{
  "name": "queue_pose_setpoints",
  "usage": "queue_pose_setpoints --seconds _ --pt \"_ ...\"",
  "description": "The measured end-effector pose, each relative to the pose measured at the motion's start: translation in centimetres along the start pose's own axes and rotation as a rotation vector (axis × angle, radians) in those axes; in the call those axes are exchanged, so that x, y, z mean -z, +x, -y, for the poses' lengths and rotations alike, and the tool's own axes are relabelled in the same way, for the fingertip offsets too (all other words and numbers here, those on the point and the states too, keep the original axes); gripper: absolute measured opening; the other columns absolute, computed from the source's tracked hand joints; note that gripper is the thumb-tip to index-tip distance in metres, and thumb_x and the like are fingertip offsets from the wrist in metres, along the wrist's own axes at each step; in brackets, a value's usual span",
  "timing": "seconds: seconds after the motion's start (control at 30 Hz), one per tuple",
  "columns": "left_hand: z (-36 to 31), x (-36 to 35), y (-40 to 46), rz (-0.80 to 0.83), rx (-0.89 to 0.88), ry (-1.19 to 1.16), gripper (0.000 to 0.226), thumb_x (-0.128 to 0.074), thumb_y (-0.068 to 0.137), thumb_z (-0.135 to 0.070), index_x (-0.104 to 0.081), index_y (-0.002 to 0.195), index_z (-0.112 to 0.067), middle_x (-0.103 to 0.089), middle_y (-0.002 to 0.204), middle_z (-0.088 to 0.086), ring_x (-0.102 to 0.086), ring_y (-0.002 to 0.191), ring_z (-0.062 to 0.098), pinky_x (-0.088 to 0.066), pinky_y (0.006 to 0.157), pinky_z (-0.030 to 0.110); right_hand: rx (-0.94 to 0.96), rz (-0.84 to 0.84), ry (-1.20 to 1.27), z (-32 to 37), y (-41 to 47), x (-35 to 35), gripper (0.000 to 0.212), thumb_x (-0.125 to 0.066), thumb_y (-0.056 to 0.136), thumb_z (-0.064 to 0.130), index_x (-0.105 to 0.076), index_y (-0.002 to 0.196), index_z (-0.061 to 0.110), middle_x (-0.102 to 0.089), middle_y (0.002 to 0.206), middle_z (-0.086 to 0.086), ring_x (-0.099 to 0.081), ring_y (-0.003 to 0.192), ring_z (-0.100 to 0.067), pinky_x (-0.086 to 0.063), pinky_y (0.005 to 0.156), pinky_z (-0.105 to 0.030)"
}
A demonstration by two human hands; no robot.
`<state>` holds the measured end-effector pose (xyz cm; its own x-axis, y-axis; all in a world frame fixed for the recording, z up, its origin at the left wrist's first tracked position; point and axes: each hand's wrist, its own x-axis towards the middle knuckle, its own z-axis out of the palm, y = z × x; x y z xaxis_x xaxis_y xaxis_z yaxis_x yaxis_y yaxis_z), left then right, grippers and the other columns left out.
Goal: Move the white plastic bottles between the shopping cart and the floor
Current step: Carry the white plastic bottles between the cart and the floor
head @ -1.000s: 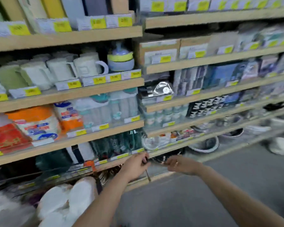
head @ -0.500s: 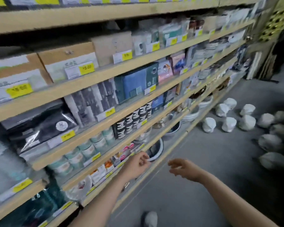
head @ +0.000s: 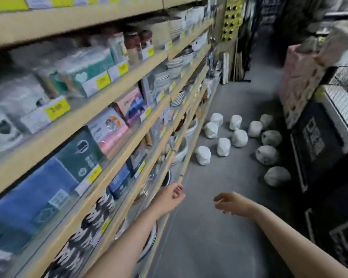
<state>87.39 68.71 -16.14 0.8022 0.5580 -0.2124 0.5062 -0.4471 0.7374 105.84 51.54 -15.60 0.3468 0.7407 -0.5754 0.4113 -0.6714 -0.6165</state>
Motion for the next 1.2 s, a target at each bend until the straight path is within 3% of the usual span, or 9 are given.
queue_pose_setpoints --seconds 0.07,0.2,0.4,0.53,0.73,0.87,1.07,1.2 --pt "-0.9 -1.1 4.6 0.024 -0.020 0.011 0.017 -0.062 0.088 -0.020 -0.059 0.105 -0.017 -0.058 0.087 -0.003 -0.050 0.070 0.011 -0.049 0.077 0.028 -0.026 -0.015 0.031 -1.5 2.4 3.3 0.028 -0.058 0.091 0.025 -0.056 0.117 0.017 -0.063 0.100 -0.003 -0.058 0.071 -0.011 -0.043 0.059 -0.018" --pt "-4.0 -3.9 13.4 0.002 -0.017 0.000 0.021 -0.061 0.088 -0.018 -0.059 0.109 -0.017 -0.059 0.089 -0.002 -0.049 0.066 0.009 -0.045 0.070 0.020 -0.024 -0.023 0.029 -5.3 7.7 10.8 0.035 -0.059 0.091 0.026 -0.053 0.124 0.016 -0.061 0.108 -0.003 -0.059 0.079 -0.013 -0.041 0.056 -0.011" --pt "-10.6 -7.8 26.2 0.007 0.051 -0.010 0.026 -0.061 0.089 -0.024 -0.057 0.114 -0.022 -0.059 0.093 -0.006 -0.057 0.077 0.015 -0.050 0.083 0.030 -0.043 -0.045 0.025 -10.3 14.4 24.6 0.041 -0.062 0.088 0.027 -0.051 0.127 0.017 -0.061 0.102 -0.001 -0.059 0.084 -0.014 -0.047 0.070 -0.019" --pt "-13.9 -9.1 32.8 0.031 0.083 0.012 0.028 -0.059 0.090 -0.027 -0.054 0.118 -0.025 -0.057 0.101 -0.006 -0.060 0.088 0.017 -0.047 0.081 0.026 -0.062 -0.113 0.004 -12.8 18.3 31.8 0.044 -0.062 0.087 0.030 -0.051 0.128 0.020 -0.064 0.106 0.000 -0.061 0.096 -0.016 -0.049 0.084 -0.025" --pt "-13.2 -9.6 42.8 0.046 0.144 0.031 0.036 -0.059 0.090 -0.030 -0.050 0.125 -0.031 -0.055 0.101 -0.007 -0.059 0.088 0.013 -0.051 0.084 0.029 -0.089 -0.063 0.040 -15.3 26.1 37.8 0.051 -0.062 0.087 0.035 -0.043 0.133 0.028 -0.054 0.119 -0.001 -0.058 0.103 -0.016 -0.049 0.088 -0.025" --pt "-11.9 -10.2 50.3 0.025 0.174 -0.022 0.036 -0.058 0.092 -0.027 -0.048 0.126 -0.027 -0.051 0.099 -0.011 -0.057 0.087 0.011 -0.049 0.083 0.027 -0.096 -0.007 -0.027 -16.4 33.8 41.4 0.053 -0.062 0.087 0.036 -0.041 0.134 0.028 -0.050 0.117 0.002 -0.056 0.103 -0.014 -0.045 0.085 -0.020" --pt "-10.0 -9.3 61.7 -0.007 0.268 -0.043 0.040 -0.059 0.091 -0.022 -0.048 0.130 -0.020 -0.052 0.102 -0.005 -0.054 0.083 0.008 -0.042 0.074 0.012 -0.101 0.108 -0.136 -15.1 45.1 48.2 0.057 -0.063 0.087 0.037 -0.036 0.137 0.032 -0.047 0.131 -0.001 -0.054 0.110 -0.015 -0.045 0.094 -0.024" --pt "-9.6 -7.0 67.0 -0.043 0.319 -0.057 0.043 -0.062 0.089 -0.023 -0.050 0.130 -0.019 -0.055 0.112 -0.002 -0.057 0.096 0.014 -0.047 0.091 0.030 -0.040 0.142 -0.205 -12.6 50.3 52.7 0.058 -0.064 0.086 0.036 -0.036 0.138 0.033 -0.047 0.133 0.000 -0.054 0.114 -0.016 -0.042 0.096 -0.024"
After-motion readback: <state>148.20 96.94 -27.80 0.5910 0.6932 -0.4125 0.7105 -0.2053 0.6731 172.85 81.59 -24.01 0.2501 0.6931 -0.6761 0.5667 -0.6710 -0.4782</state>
